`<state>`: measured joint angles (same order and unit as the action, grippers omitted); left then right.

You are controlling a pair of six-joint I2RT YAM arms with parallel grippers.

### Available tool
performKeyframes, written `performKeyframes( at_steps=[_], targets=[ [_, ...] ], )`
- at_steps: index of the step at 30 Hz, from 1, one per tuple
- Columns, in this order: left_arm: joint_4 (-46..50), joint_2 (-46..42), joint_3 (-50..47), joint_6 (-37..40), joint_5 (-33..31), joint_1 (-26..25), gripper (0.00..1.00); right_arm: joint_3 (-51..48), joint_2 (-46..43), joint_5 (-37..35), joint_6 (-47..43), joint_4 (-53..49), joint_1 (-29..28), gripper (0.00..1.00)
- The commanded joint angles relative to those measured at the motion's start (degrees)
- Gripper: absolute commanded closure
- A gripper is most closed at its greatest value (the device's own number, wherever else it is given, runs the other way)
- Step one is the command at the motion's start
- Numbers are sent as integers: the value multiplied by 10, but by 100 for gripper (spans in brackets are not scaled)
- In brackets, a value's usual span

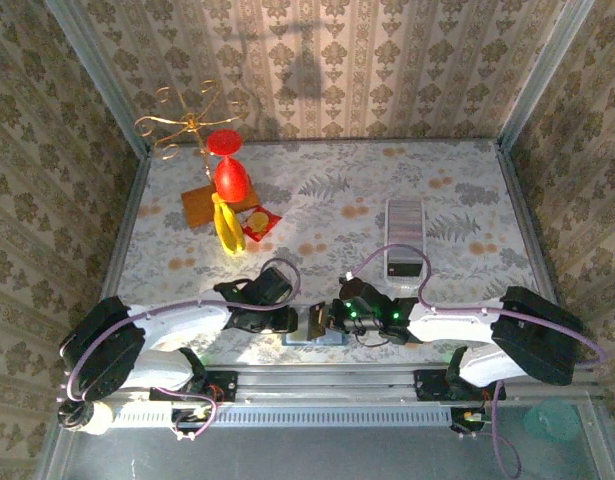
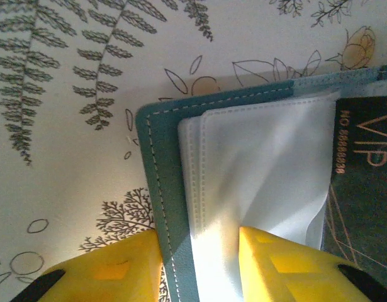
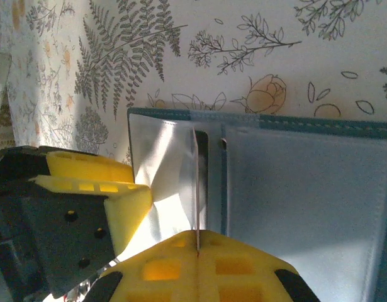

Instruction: Put the credit cards into the card holder

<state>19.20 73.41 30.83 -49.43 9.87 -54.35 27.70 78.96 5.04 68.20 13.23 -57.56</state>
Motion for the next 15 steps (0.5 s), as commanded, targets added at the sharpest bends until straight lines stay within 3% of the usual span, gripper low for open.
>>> performKeyframes(
  at_steps=[1, 15],
  targets=[
    [24, 5, -18, -4, 2, -5, 66, 8, 24, -34, 17, 40, -6, 100],
    [28, 7, -18, -4, 0, -4, 69, -15, 21, -41, 27, 35, -11, 100]
  ],
)
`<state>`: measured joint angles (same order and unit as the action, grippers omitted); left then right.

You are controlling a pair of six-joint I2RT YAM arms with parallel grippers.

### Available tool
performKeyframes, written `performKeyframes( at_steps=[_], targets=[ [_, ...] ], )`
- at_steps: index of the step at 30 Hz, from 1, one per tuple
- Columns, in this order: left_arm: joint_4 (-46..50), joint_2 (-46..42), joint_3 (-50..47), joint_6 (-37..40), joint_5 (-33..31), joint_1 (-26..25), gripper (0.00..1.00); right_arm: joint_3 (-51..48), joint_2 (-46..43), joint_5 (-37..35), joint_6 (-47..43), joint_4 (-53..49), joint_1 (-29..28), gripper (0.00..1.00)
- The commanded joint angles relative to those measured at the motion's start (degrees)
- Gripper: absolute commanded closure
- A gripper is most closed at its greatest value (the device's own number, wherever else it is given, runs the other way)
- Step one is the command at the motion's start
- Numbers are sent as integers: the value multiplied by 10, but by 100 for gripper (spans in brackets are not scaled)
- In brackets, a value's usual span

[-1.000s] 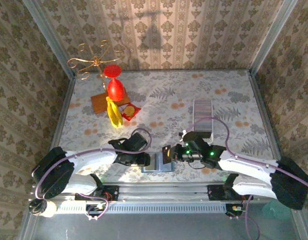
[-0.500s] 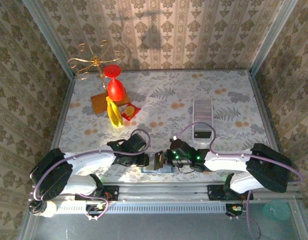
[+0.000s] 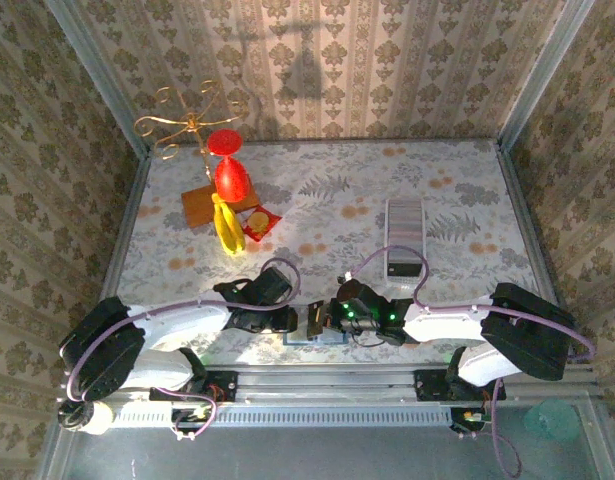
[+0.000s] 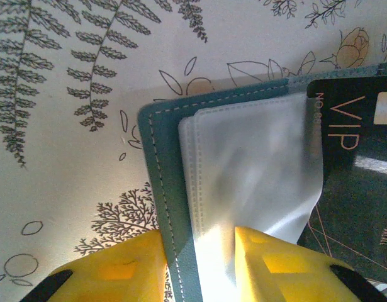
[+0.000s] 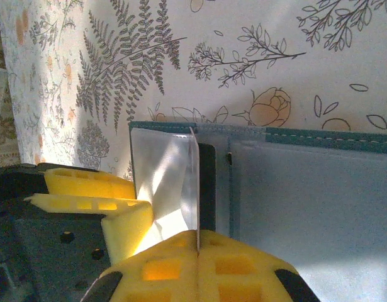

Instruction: Put the credit cards into the card holder

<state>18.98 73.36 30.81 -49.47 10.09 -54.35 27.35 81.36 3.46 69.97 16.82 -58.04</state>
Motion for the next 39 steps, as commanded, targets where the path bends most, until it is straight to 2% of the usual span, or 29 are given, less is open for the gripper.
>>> performKeyframes(
  at_steps=[1, 8, 18, 23, 30, 39],
  targets=[
    [30, 7, -17, -4, -2, -4, 69, -15, -7, -31, 10, -4, -7, 100],
    [29, 7, -18, -5, -2, -5, 70, -35, -31, -79, 20, 8, -7, 100],
    [29, 0, -22, -8, -1, -6, 70, -40, 0, -81, 30, 69, -7, 100],
    [28, 0, -22, -9, -1, -5, 70, -36, 10, -49, 33, 82, -7, 100],
    [26, 2, -23, -11, -2, -5, 70, -26, 11, 4, 39, 26, -8, 100],
    [25, 4, -23, -11, -1, -6, 71, -30, 14, 38, 58, 9, -9, 100]
  ],
)
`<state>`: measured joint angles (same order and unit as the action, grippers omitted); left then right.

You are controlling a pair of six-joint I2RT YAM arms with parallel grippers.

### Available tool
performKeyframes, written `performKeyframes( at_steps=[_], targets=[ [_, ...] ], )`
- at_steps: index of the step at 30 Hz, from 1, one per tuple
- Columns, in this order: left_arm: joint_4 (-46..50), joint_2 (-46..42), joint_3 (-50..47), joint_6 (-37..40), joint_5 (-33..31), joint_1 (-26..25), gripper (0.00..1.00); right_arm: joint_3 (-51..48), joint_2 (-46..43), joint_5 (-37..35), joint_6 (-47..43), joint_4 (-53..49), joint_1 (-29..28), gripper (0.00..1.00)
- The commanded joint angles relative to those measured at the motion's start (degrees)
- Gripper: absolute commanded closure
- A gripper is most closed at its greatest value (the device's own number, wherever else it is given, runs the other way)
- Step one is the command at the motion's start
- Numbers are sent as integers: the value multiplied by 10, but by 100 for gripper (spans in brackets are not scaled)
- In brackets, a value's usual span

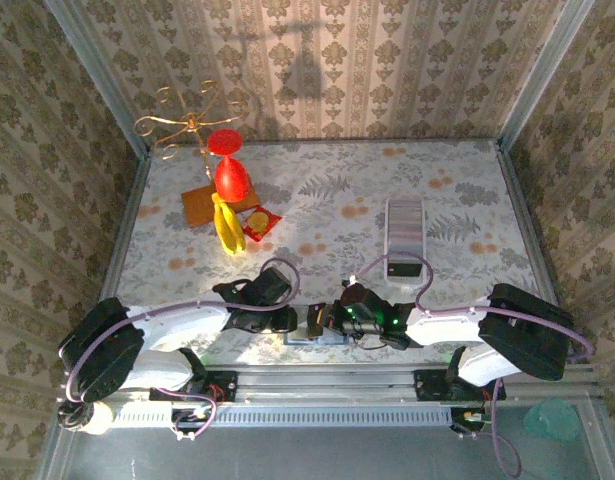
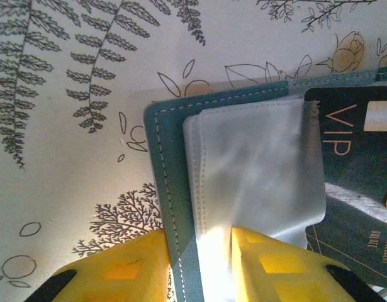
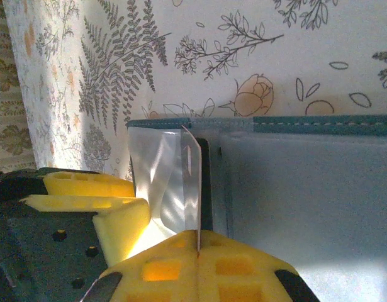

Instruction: Put the credit cards into the card holder

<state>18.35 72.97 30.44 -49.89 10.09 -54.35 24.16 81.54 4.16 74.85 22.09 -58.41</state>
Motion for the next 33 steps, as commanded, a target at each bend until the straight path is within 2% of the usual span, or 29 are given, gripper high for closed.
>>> performKeyframes(
  at_steps=[1, 13, 17, 20, 27, 30, 33],
  targets=[
    [32, 9, -20, -5, -1, -5, 71, 3, 14, 33, 9, -43, -6, 100],
    [24, 7, -22, -6, 4, -6, 69, 39, 58, 61, -20, -22, -6, 99],
    [22, 5, -24, -7, 4, -5, 68, 55, 65, 64, -37, -37, -5, 85],
    [23, -1, -26, -10, 2, -5, 67, 71, 55, 53, -59, -91, -5, 74],
    [21, -22, -34, -13, -1, -2, 63, 101, 22, 23, -97, -214, -6, 58],
    [16, -35, -42, -18, 2, 1, 61, 110, 21, 21, -107, -235, -6, 59],
    [0, -52, -53, -22, 11, 5, 59, 113, 27, 18, -106, -236, -6, 67]
  ],
)
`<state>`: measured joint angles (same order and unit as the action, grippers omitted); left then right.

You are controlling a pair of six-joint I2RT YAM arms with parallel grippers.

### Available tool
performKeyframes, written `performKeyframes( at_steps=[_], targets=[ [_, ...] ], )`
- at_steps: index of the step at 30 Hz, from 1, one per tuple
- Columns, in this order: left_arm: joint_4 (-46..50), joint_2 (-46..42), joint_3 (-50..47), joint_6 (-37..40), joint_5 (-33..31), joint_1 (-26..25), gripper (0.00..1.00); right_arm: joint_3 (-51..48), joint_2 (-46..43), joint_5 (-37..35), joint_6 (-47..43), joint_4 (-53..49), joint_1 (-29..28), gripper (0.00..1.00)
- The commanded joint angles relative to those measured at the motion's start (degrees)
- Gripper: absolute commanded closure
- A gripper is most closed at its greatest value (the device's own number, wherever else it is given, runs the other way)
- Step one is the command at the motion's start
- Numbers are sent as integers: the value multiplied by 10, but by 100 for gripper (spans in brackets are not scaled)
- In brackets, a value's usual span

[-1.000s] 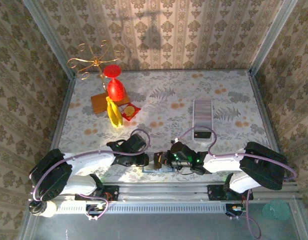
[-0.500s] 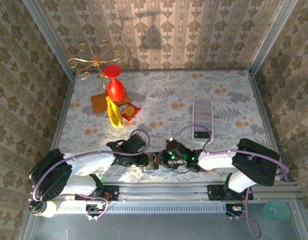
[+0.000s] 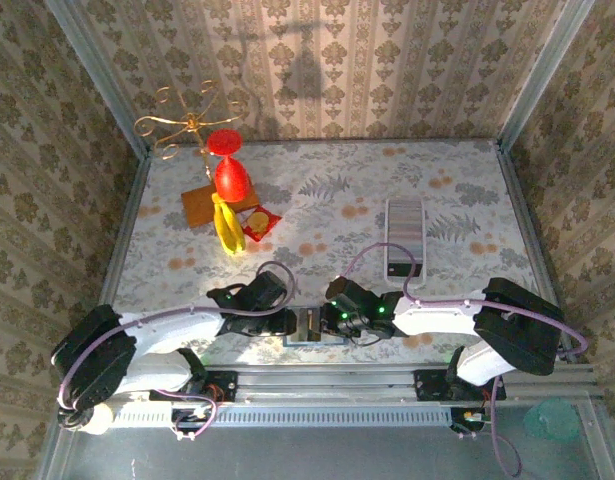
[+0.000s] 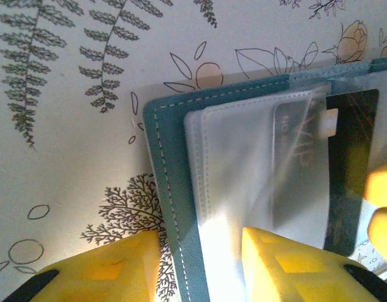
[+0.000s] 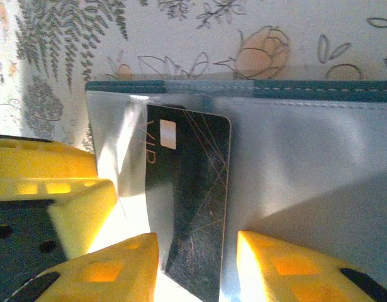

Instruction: Put the credit cards into the card holder

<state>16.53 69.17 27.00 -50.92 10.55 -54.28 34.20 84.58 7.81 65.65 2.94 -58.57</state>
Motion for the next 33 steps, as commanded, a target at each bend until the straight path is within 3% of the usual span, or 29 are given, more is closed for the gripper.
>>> performKeyframes(
  at_steps=[1, 5, 11, 24, 33],
  targets=[
    [10, -21, -23, -13, 11, 7, 56, 16, 1, -18, -16, -44, -4, 70],
    [-23, -47, -44, -19, 31, 17, 45, 28, 22, -14, -22, -44, -4, 88],
    [-98, -65, -94, -38, 72, 46, 46, 42, 50, 1, -31, -37, -5, 97],
    [-169, -32, -106, -54, 110, 52, 56, 76, 90, 30, -53, -16, -14, 100],
    [-213, -53, -119, -72, 126, 63, 61, 42, 74, 36, -34, 79, -16, 100]
  ],
)
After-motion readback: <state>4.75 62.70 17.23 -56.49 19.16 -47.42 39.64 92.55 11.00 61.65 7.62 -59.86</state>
